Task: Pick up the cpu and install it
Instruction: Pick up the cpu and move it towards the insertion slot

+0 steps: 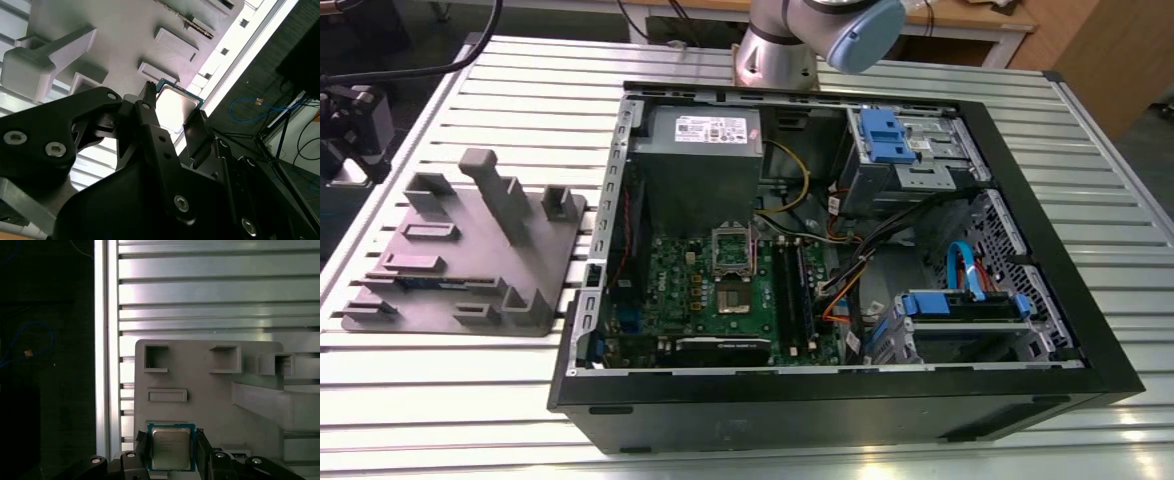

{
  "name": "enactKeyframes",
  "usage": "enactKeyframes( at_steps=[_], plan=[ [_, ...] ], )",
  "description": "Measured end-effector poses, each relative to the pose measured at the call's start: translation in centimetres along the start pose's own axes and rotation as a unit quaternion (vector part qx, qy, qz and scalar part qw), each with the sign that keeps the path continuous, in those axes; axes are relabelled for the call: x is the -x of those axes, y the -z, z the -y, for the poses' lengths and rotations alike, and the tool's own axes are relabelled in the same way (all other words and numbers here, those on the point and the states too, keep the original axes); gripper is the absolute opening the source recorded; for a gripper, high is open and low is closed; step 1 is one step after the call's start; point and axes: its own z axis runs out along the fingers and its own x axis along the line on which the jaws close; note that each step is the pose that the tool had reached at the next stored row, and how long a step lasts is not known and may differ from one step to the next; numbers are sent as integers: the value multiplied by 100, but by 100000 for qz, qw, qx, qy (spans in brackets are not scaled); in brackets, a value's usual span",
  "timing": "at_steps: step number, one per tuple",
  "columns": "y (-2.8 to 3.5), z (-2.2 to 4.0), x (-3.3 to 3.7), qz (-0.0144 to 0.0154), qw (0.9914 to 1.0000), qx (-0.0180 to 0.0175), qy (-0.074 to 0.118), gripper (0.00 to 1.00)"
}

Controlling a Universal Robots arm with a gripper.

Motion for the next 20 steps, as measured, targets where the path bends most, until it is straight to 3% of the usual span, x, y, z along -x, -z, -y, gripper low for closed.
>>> enactKeyframes(
  at_steps=[20],
  plan=[
    [71,-3,-1,-7,100000,-3,-2,47]
  ],
)
